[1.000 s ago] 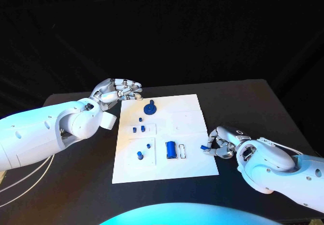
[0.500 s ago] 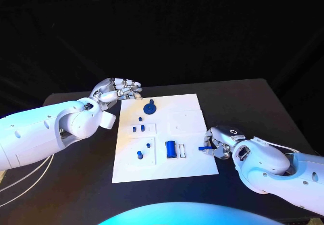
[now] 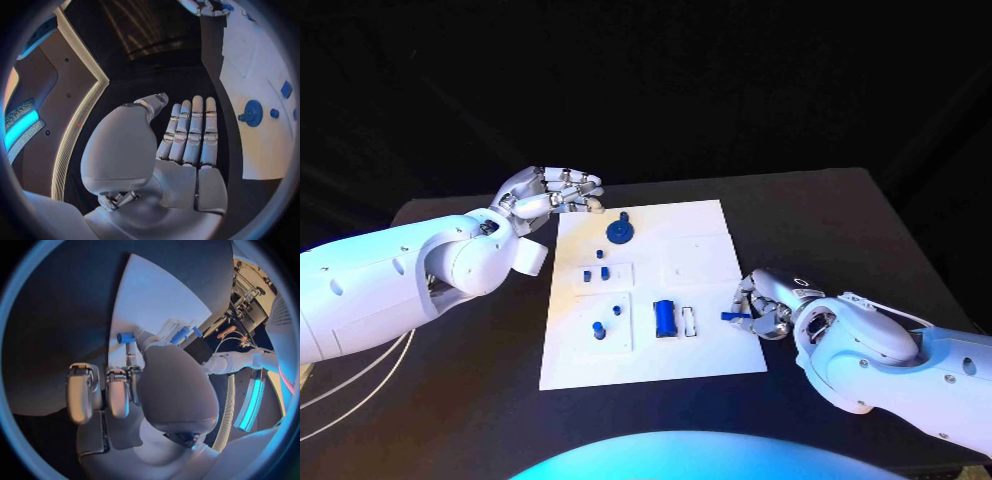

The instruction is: Assemble the parts on the task board

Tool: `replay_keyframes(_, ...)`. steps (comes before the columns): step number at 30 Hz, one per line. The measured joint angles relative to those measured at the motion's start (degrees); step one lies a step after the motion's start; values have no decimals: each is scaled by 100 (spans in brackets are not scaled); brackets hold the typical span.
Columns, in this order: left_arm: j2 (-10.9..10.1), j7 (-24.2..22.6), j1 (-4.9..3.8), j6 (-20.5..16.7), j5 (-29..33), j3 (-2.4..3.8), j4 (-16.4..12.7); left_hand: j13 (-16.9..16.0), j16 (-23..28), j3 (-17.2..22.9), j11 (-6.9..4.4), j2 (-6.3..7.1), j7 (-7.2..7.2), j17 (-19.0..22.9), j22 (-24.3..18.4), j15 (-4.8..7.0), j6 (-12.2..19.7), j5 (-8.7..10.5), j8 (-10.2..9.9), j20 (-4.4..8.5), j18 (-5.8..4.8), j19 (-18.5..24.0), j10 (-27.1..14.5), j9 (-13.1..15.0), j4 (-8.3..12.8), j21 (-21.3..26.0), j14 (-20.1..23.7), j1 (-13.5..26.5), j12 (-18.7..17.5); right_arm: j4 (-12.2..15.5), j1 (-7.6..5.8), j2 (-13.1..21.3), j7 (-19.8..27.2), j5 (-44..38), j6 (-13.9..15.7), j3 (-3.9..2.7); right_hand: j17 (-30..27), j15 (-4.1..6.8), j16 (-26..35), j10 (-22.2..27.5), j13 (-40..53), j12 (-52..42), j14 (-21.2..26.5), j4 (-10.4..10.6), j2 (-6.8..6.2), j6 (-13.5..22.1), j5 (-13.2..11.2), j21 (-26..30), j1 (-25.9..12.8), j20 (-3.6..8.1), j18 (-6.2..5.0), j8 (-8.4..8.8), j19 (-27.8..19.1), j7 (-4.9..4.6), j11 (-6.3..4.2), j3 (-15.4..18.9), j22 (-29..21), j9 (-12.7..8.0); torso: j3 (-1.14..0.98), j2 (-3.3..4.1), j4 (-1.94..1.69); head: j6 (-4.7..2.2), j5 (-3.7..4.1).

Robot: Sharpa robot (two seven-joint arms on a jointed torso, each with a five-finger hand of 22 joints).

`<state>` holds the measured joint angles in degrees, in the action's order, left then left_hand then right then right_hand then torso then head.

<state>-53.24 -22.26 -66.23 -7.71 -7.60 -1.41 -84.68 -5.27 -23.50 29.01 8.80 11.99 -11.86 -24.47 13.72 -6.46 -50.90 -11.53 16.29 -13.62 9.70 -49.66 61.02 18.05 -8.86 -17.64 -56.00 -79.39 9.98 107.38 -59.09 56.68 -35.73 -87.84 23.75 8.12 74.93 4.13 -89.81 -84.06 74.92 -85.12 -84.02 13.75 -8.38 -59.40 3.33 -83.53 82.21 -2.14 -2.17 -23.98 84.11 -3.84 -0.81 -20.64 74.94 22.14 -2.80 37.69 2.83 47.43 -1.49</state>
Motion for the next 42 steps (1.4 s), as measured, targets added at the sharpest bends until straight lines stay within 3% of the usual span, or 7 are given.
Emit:
replay_keyframes(7,-26,6,0,-11,3,-1,-29,0,0,-24,0,0,0,-10,-11,0,0,0,0,-21,1,-21,0,1,-24,22,0,0,0,76,-103,-155,36,734,254,-7,-1,0,0,0,0,-29,0,38,23,0,0,-35,-172,0,0,-1,0,0,0,-57,-1,2,1,2,-1,4,-11)
replay_keyframes(23,-47,11,0,-15,5,-1,-68,-5,0,-24,0,-14,0,-10,-12,0,0,0,0,-1,1,-42,0,4,-24,22,0,-14,0,17,-113,-570,73,1339,494,-4,-1,0,0,0,0,-52,0,76,-38,-27,-1,-35,-458,20,0,-23,-21,28,0,-96,-2,118,3,4,4,46,-46)
replay_keyframes(32,-59,18,0,-14,5,-1,-72,-4,0,-24,0,-23,0,-15,-16,0,0,0,0,-1,0,-42,0,4,-24,22,0,-23,0,-143,-74,-754,70,1381,528,-2,-2,-1,0,0,0,-51,0,77,-84,-91,-2,-14,-564,19,1,-23,-21,49,0,-96,-2,118,-5,4,4,54,-49)
replay_keyframes(42,-59,35,0,-9,5,-1,-75,-4,0,-24,0,-23,0,-19,-22,0,0,0,0,0,1,-41,0,3,-24,22,0,-23,0,-277,-54,-866,31,1363,364,-2,-3,-1,0,0,0,-51,0,170,-121,-140,-2,45,-812,19,1,-41,-20,76,0,-52,-3,153,-8,3,10,62,-47)
